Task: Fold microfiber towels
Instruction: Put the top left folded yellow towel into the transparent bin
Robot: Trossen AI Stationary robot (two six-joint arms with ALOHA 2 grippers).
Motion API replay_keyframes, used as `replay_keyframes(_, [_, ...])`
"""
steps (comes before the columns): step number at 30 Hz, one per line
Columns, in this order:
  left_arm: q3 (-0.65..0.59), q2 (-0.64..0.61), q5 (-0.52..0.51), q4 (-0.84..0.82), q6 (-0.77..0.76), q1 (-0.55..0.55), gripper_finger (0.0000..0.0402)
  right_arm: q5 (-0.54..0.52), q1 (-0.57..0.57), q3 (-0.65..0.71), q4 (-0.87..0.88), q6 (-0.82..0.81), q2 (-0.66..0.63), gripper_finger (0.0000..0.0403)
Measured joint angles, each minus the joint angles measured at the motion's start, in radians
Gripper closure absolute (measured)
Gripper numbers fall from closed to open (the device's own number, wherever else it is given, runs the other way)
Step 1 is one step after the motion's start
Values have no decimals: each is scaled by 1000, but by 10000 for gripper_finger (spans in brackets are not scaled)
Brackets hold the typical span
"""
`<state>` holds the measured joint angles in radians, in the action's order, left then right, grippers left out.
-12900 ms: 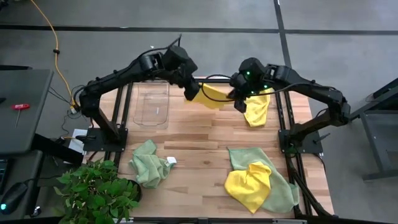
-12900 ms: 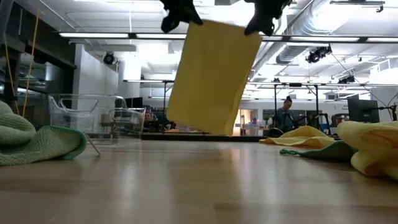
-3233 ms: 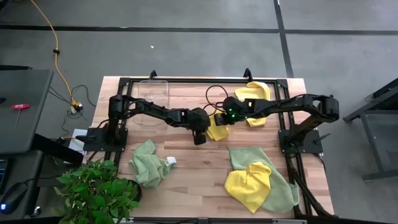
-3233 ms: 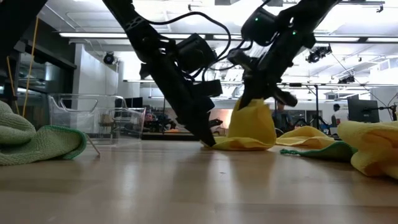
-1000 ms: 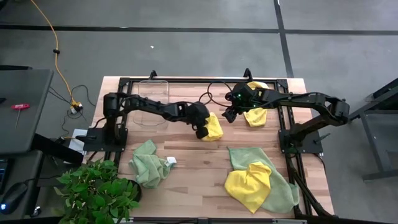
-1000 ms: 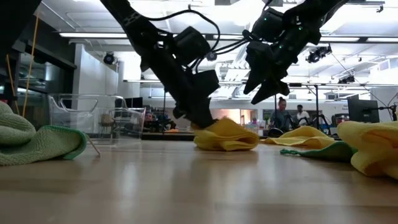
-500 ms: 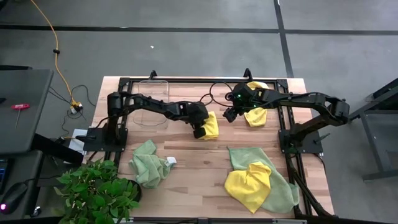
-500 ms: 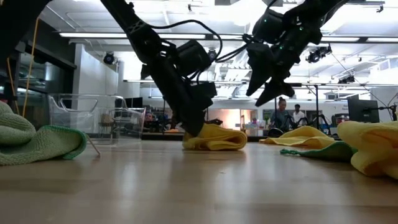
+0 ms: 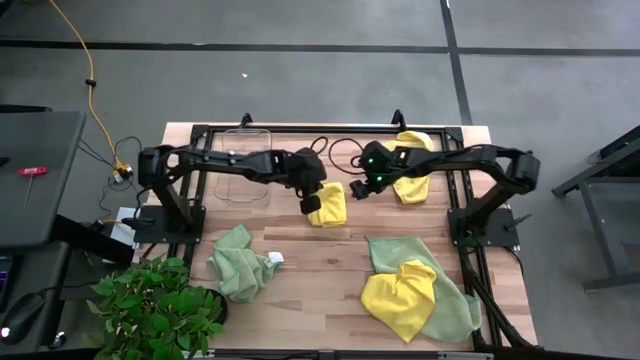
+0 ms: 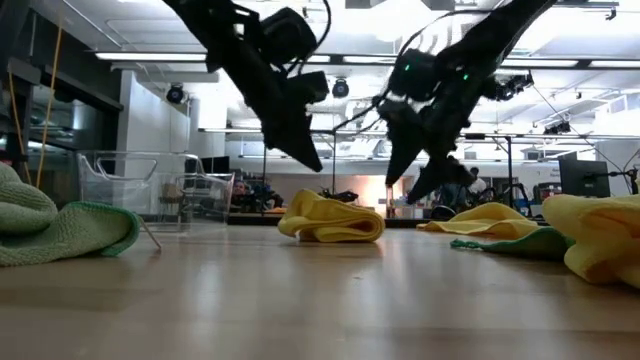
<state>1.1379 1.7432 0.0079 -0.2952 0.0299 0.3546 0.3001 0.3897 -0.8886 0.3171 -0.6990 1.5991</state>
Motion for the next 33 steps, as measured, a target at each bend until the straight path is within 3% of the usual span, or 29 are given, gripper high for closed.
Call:
replay_keyframes(7, [-4, 59, 6, -62, -53, -26, 401, 39, 0, 0, -139, -63, 117, 179])
replay_keyframes(15, [-2, 106, 11, -26, -64, -56, 401, 51, -3, 0, -164, -37, 146, 179])
replay_keyframes(23, [-2, 76, 20, 9, 44, -39, 401, 43, 22, 0, -113, 66, 55, 179])
replay_keyframes(28, [-2, 74, -36, 77, 76, -3, 391, 39, 29, 0, -59, 116, -34, 179])
replay_keyframes(33, [21, 77, 77, 72, 52, 44, 340, 18, 29, 0, 6, 124, -112, 179])
